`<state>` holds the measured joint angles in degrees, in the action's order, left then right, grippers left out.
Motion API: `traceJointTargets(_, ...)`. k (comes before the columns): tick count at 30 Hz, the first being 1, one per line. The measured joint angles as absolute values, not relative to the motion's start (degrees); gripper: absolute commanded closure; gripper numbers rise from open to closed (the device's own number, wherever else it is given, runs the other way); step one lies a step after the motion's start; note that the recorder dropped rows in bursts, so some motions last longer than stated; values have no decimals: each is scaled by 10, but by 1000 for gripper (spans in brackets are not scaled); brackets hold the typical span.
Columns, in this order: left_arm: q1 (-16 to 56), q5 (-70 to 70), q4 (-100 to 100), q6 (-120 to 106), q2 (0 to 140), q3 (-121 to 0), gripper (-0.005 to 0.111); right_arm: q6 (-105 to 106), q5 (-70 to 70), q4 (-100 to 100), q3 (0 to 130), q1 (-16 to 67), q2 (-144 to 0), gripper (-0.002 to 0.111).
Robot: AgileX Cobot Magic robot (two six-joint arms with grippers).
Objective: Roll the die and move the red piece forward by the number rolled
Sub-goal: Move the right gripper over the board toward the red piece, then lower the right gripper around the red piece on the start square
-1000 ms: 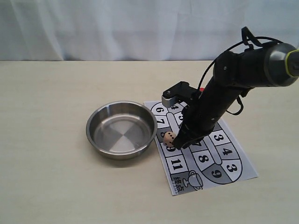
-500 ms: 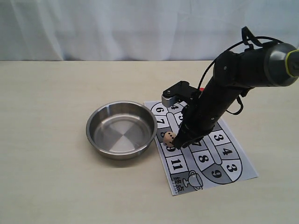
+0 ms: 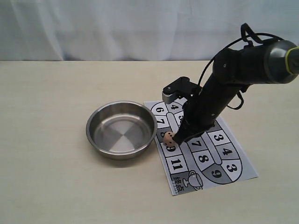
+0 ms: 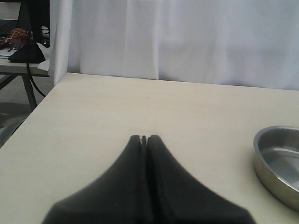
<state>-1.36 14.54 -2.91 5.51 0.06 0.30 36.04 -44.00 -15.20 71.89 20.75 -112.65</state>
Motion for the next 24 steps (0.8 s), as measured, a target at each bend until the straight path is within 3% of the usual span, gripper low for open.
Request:
traceJointTargets(4, -14, 145, -29, 55, 1, 3, 107, 283, -437, -78, 735, 208, -1123, 103)
traceJointTargets(7, -14, 145, -29, 55, 1, 3, 107, 187, -430, 20, 741, 208, -1120, 96)
traceJointTargets(12, -14, 145, -29, 55, 1, 3, 107, 18, -405, 169, 743, 208, -1120, 73)
traceJointTargets(18, -14, 145, -29, 55, 1, 3, 107, -41, -364, 204, 744, 208, -1120, 40)
traceJointTargets(24, -14, 145, -29, 55, 1, 3, 107, -138, -274, 202, 745, 193, -1120, 36)
